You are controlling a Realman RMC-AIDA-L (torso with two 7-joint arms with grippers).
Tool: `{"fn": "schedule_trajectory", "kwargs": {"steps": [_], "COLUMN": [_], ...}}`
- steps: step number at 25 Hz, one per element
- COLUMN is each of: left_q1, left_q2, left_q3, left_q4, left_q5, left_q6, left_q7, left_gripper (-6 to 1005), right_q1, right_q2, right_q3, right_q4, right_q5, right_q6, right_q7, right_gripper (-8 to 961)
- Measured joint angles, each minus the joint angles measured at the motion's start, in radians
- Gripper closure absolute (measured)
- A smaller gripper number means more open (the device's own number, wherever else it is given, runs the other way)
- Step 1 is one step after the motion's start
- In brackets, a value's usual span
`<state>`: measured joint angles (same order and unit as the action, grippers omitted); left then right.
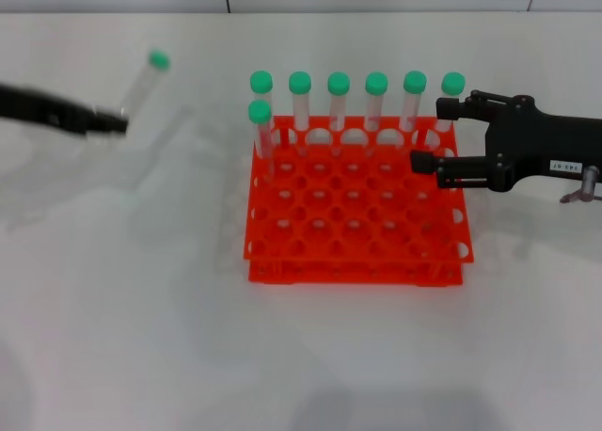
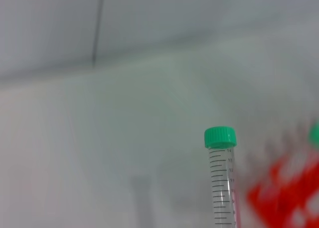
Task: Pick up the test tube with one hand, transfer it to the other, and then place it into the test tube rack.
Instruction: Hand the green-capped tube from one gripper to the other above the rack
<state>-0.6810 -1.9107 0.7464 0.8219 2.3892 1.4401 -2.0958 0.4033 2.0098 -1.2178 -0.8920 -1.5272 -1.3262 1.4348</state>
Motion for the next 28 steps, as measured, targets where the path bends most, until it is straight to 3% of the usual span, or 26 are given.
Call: {"fn": "schedule_trajectory", "kwargs": {"steps": [6,9,17,28], "left_q1": [0.057,0.063,0.056,-0.001], "left_q2": [0.001,-0.009,-0.089,-0.147], "left_q3": [-0.055,-0.057,-0.052,-0.049], "left_q4": [0.047,0.045,0.01,-0.194], "left_q5": [-0.248,-0.338,-0.547,-0.678], "left_q6": [0.003,-0.006,-0.026,-0.009], "left_q7": [0.099,0.155,0.377,0.66], "left_gripper": [823,823,826,829], "right_q1": [0.001,0.004,0.005,-0.003], "right_q2": [0.001,0.001,0.002,0.002], "right_q3": [0.011,0.011,0.042,0.086], "right_q4": [0.0,-0.002,-0.031,-0.046], "right_q5": [0.008,0.014,0.029,0.041], "right_q6": [0.0,0.004,0.003,-0.005], "right_q7": [-0.004,-0.008,-0.049,-0.099], "right_gripper": [83,83,83,83]}}
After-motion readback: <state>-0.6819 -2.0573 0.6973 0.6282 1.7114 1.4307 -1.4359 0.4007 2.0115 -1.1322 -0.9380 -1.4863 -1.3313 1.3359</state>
